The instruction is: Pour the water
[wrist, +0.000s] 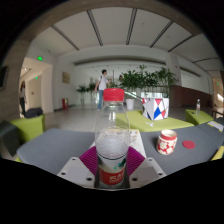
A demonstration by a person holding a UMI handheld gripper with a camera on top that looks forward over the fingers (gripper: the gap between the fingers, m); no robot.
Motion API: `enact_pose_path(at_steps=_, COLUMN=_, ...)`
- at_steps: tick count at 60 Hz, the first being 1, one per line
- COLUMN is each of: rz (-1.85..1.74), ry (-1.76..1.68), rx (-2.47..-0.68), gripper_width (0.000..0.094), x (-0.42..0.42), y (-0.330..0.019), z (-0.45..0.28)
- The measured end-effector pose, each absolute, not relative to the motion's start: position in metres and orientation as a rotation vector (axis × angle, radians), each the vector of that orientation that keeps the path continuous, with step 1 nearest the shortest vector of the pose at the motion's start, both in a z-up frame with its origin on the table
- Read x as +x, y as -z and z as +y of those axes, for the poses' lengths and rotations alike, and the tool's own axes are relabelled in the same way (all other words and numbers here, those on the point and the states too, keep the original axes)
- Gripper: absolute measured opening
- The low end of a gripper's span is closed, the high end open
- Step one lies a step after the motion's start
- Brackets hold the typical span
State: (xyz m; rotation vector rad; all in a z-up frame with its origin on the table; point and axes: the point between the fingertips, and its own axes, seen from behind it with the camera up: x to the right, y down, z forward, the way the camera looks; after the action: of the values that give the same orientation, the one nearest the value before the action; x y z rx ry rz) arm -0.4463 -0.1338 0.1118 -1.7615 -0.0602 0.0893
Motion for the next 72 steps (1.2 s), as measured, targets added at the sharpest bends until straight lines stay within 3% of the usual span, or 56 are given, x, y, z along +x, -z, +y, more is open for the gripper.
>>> enact_pose_path(at_steps=14, rz=0.145, ry=-0.652, rx=-1.568, gripper_width=0.0335, x=-0.456, y=-0.234, z=-0.108)
enact_pose_path(at_steps=26, rz=0.543, ry=-1.37, rx=-1.376, gripper_width=0.0333, x=-0.424, y=-0.283, z=-0.056)
enact_pose_path(at_steps=39, rz=1.004, ry=-1.843, rx=-1.139, gripper_width=0.0333, x=-0.369, y=-0.243, z=-0.006)
enact_pose_path(at_steps=46, rz=1.149, ry=-1.889, rx=-1.094, gripper_width=0.0335, x=-0.349, y=-0.205, z=0.017)
enact_pose_path(at_steps=54, rz=1.218, ry=-1.914, rx=-1.069, gripper_width=0.0334, x=-0.335, y=-0.184, z=0.021)
enact_pose_path(at_steps=64, rz=1.213, ry=-1.913, rx=-1.099, gripper_width=0.0335, x=-0.336, y=-0.185, z=0.009)
enact_pose_path(at_steps=72, rz=0.991, ry=-1.744, rx=-1.247, gripper_width=0.0334, x=-0.341, y=-0.215, z=0.011)
